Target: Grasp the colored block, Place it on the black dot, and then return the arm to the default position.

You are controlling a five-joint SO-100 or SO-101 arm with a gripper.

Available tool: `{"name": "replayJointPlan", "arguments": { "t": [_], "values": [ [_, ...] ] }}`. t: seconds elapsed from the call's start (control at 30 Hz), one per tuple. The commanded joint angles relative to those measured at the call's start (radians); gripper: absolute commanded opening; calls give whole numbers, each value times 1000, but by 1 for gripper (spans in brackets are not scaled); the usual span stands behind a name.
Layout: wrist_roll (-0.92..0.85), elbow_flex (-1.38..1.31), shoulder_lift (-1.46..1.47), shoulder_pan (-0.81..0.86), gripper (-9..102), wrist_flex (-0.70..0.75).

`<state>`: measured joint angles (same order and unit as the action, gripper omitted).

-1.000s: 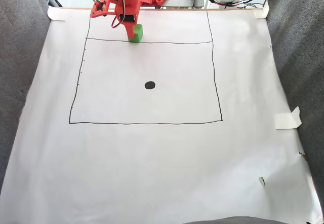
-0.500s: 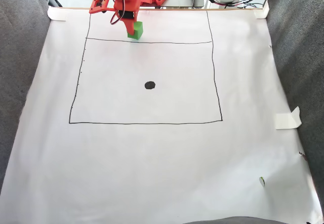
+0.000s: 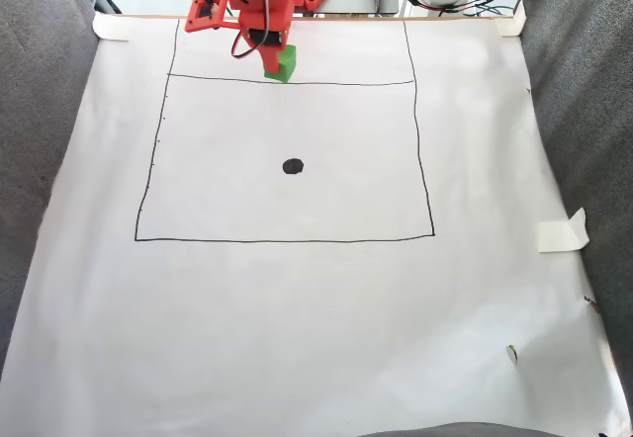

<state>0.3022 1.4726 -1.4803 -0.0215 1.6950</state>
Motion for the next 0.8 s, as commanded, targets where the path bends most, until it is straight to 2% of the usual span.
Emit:
{"name": "replayJointPlan", "arguments": {
  "t": [0.0,0.47,0.77],
  "values": [
    [61,-196,66,-43,0,37],
    [249,-566,339,-149,0,97],
    [350,-825,497,-95,0,110]
  ]
}}
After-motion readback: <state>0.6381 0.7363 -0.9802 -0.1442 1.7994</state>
